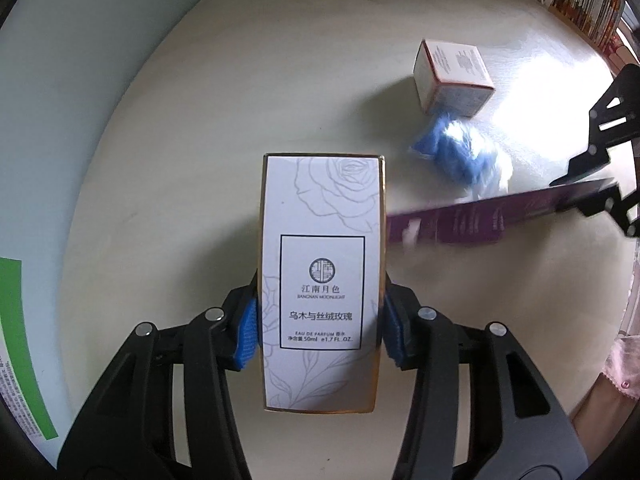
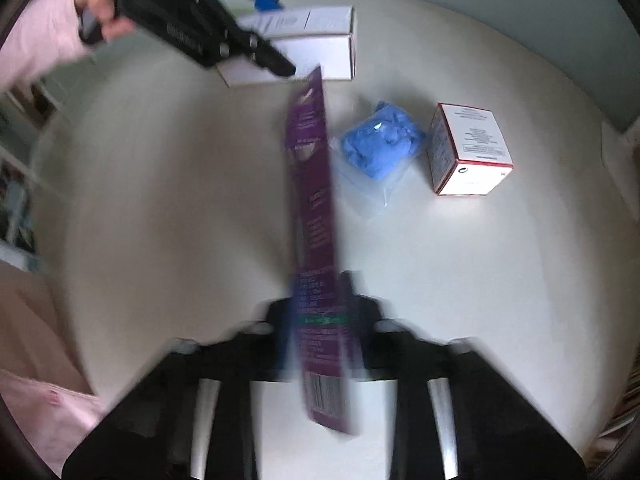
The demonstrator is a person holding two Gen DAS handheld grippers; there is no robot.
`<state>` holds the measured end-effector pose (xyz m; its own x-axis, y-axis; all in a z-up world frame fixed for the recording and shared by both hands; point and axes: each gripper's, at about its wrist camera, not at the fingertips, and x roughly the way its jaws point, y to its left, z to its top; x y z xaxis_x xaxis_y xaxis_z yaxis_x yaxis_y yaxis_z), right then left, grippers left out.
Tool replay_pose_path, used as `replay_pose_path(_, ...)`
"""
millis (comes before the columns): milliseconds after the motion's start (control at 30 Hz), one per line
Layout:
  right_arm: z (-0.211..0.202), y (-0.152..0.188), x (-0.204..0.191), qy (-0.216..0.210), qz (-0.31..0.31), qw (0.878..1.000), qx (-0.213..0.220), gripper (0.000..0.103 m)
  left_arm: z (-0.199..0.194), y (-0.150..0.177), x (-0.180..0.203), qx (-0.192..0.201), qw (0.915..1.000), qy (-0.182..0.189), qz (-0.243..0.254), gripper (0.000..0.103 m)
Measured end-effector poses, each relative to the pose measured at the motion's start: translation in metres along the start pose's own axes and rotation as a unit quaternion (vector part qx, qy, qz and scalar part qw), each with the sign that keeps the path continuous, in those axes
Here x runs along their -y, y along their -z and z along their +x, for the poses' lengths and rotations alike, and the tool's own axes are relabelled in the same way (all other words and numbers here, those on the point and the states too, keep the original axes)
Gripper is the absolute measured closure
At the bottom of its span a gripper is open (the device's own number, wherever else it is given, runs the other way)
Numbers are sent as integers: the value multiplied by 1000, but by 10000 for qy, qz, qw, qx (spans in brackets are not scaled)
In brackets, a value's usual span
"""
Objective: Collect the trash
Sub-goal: 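Grasp the white perfume box with the left tool while the right tool grasps the purple toothbrush package, then carry the perfume box and toothbrush package with both tools over the trash bin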
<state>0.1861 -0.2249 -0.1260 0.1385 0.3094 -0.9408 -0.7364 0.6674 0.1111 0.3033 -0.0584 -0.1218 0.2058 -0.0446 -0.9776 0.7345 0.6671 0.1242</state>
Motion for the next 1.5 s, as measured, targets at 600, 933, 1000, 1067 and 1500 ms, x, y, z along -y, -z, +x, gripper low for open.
replay_pose_path(600, -30, 40, -1, 9, 279, 9987, 431, 91, -28, 9, 50, 97, 9996, -275, 50, 57)
replay_pose_path(933, -75, 85, -11, 343, 375, 9947, 898, 91, -43, 24, 102, 196, 9988, -411, 195, 57)
replay_pose_path(1000, -71, 78, -18, 427, 439, 9937, 939, 91, -47, 23, 115, 220, 9986, -412, 256, 57)
replay_pose_path(1067, -80, 91, -17, 504, 548, 9923, 988, 91, -50, 21, 130, 262, 9982, -408, 340, 57)
replay_pose_path(1500, -145, 218, -39, 1116, 1491, 9761, 1117, 91, -80, -9, 255, 612, 9902, -104, 1254, 57)
